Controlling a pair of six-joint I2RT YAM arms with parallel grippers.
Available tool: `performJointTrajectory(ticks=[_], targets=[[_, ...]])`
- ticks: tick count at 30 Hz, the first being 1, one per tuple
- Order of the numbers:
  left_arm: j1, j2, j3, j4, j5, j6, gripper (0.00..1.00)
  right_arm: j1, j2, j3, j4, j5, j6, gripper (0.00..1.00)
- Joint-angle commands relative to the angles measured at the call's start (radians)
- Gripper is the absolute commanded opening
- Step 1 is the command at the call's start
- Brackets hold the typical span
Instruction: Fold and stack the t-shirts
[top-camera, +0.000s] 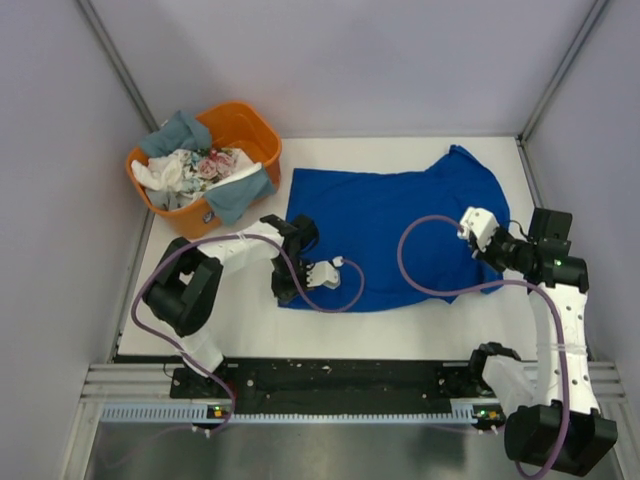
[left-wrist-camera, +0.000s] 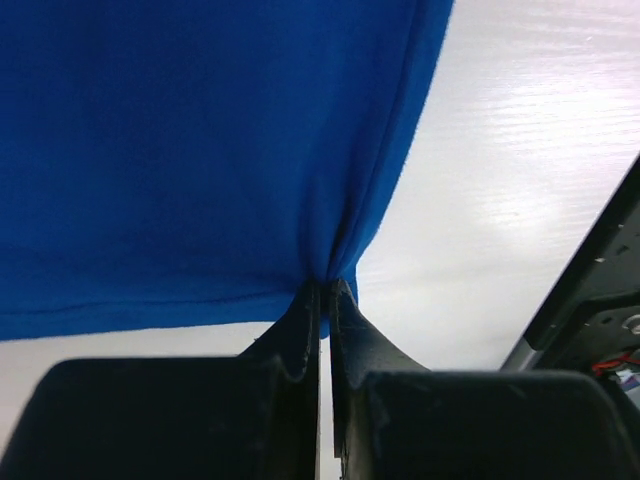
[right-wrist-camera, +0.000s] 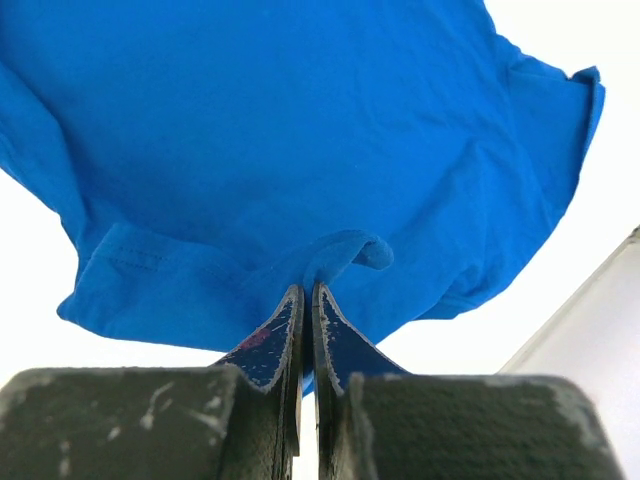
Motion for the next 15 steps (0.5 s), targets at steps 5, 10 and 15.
performJointTrajectory(ticks=[5, 10, 15], targets=[[0.106, -0.063, 0.252, -0.085, 0.074, -0.125, 0.0, 0.006, -0.022, 0.002, 0.102, -0.05, 0.0, 0.0], [0.149, -0.028, 0.331, -0.035, 0.069, -0.149, 0.0, -0.034, 0.044, -0.013, 0.287, -0.05, 0.092, 0.0], [0.218, 0.041, 0.439, 0.069, 0.009, -0.221, 0.0, -0.109, 0.151, -0.034, 0.519, -0.123, 0.194, 0.0]])
